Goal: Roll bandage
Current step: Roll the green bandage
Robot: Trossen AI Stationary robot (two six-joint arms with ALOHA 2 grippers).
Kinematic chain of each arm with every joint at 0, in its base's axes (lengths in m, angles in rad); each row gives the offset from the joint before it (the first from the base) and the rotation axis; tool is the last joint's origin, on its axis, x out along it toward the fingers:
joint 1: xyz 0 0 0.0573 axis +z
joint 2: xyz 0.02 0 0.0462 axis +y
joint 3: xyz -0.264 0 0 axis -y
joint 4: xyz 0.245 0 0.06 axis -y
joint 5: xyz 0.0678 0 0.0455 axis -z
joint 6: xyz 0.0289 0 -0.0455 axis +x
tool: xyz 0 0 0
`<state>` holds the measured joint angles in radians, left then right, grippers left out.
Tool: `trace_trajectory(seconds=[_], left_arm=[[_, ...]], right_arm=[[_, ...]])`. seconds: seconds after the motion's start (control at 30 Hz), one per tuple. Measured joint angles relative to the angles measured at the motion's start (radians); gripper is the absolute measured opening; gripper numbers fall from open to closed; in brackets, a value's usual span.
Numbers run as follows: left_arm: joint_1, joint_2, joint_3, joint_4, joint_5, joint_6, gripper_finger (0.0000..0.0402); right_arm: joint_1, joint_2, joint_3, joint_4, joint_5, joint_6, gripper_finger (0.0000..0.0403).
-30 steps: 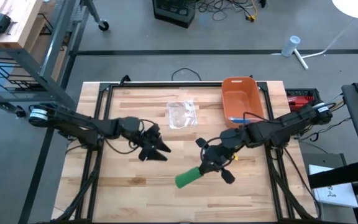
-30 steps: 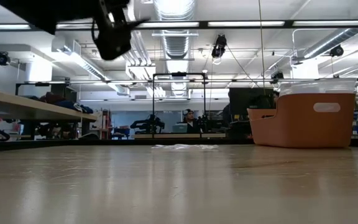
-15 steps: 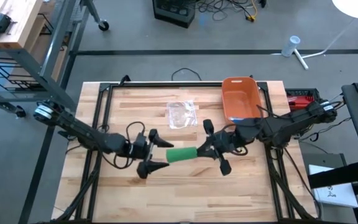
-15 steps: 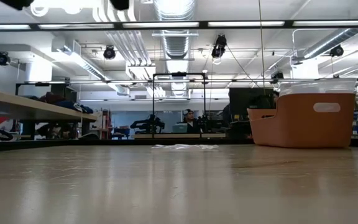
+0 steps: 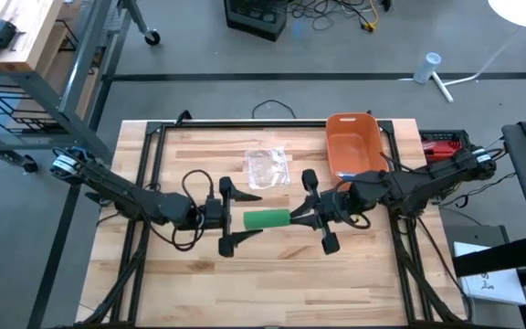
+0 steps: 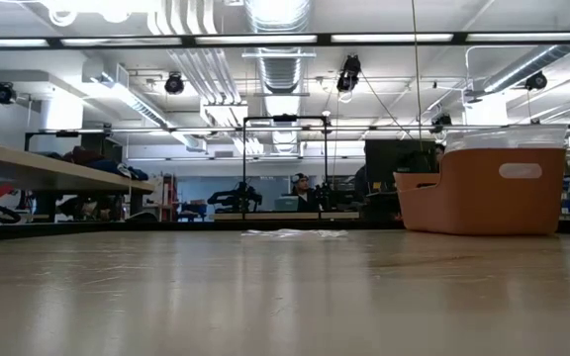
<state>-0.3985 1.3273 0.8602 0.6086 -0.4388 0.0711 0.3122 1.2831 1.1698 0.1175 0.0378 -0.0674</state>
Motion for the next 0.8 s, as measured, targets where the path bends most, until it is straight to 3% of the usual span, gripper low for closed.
trace_trajectory(seconds=[0.2, 0.4, 0.57, 0.8], left_arm=[[0.002, -0.006, 0.02, -0.007, 0.017, -0.011, 0.0352], [0.007, 0.009, 0.022, -0.016, 0.039, -0.012, 0.0304], [0.01, 0.009, 0.022, 0.0, 0.038, -0.007, 0.0233], [0.013, 0.01, 0.021, 0.004, 0.038, -0.002, 0.0101]], right_arm=[[0.0, -0.003, 0.0, 0.001, 0.017, -0.027, 0.0003], [0.0, -0.005, 0.0, 0.05, 0.017, -0.066, 0.0003], [0.0, -0.005, 0.0, 0.052, 0.017, -0.074, 0.0003], [-0.001, -0.005, 0.0, 0.053, 0.018, -0.067, 0.0003]])
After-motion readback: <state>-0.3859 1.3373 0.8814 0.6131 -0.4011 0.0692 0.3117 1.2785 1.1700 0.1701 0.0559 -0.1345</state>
